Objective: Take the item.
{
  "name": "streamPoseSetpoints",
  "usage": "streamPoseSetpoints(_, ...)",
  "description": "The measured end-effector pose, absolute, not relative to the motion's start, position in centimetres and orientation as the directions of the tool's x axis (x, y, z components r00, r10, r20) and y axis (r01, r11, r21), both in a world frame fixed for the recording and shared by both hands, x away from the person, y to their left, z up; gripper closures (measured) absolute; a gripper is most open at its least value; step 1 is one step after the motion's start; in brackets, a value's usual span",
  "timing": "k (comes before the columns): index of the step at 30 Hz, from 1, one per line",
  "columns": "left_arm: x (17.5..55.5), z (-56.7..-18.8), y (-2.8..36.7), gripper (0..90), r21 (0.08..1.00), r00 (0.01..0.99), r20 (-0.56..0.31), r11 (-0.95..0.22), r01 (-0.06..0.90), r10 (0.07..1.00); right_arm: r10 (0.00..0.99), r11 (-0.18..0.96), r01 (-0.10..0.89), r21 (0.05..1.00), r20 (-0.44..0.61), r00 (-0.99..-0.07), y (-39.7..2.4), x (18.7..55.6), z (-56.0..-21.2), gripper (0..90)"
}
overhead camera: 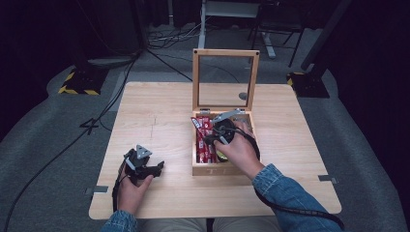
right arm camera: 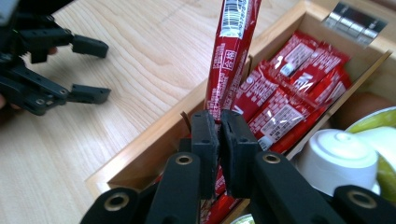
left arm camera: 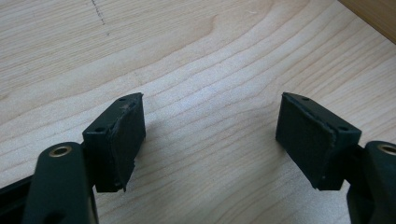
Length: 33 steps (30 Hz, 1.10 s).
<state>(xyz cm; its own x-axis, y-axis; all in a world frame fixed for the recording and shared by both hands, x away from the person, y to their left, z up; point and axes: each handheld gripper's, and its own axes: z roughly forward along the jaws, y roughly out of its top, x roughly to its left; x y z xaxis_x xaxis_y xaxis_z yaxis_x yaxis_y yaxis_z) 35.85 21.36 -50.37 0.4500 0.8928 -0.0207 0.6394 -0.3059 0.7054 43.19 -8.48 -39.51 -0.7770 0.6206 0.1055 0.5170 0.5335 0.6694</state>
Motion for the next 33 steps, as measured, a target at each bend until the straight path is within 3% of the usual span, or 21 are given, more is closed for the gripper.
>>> streamPoseSetpoints(33,35.9,-50.4,21.4,24.3,0.705,0.453,-0.022,-0.308,0.639,0.891,0.643,0.458,0.462,0.760,0.076,-0.762,-15.1,42.3,-34.1,84.6)
